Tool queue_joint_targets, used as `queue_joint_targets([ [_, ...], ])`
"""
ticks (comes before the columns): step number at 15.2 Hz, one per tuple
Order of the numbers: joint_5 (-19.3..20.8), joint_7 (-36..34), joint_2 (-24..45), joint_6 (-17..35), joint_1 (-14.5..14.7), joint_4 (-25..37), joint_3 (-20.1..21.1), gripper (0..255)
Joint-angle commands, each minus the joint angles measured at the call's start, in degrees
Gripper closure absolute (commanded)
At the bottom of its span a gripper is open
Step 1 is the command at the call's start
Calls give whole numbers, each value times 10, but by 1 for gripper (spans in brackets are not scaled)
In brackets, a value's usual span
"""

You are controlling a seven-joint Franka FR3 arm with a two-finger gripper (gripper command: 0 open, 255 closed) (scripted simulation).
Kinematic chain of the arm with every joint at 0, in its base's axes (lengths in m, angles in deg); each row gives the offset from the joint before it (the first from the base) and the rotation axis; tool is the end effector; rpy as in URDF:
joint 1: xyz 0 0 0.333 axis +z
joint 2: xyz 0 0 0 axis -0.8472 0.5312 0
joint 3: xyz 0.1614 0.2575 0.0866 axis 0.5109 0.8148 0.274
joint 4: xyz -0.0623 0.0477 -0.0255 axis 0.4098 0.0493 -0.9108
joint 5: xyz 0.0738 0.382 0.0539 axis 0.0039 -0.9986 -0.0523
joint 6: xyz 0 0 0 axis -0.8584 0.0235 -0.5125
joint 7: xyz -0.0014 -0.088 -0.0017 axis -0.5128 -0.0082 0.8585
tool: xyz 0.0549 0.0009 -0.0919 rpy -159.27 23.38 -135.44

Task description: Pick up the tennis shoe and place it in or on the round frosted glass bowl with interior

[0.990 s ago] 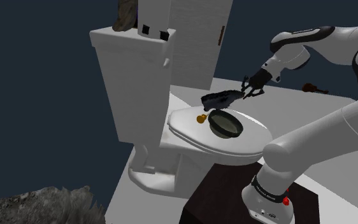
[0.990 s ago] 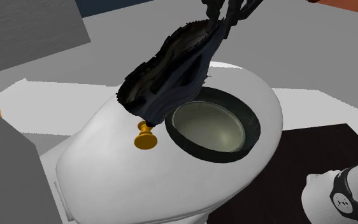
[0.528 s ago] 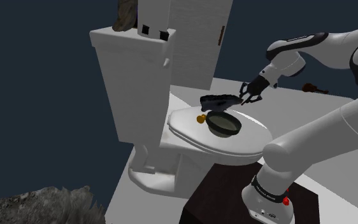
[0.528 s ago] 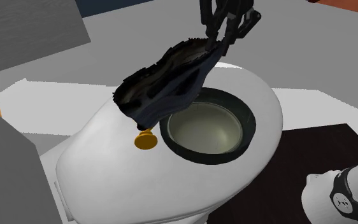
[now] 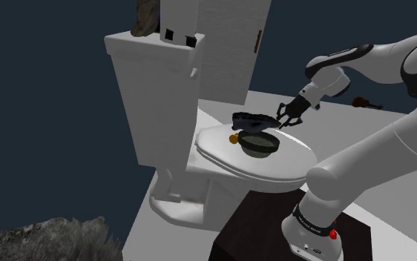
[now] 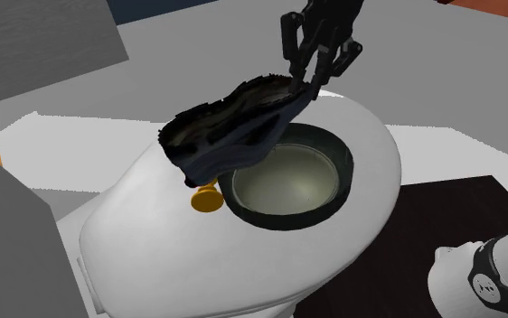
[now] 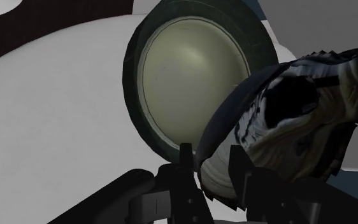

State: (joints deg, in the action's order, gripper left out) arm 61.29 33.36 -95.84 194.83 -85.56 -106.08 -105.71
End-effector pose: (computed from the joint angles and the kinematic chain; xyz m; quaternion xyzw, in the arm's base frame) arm 0.2151 -0.3476 0.4072 -0.7114 0.6320 0.0213 0.3067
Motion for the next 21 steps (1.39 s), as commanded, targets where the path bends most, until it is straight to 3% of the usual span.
queue_joint_targets([
  [1,-1,1,2,3,1,-1,0,255],
  [6,-1,1,2,3,1,-1,0,255],
  [7,-1,1,2,2,1,-1,0,0],
  [12,-1,1,2,2,1,-1,0,0],
  [16,19,-5,0,-69,-11,64,-16,0],
  [21,19,-5,0,-69,-11,64,-16,0],
])
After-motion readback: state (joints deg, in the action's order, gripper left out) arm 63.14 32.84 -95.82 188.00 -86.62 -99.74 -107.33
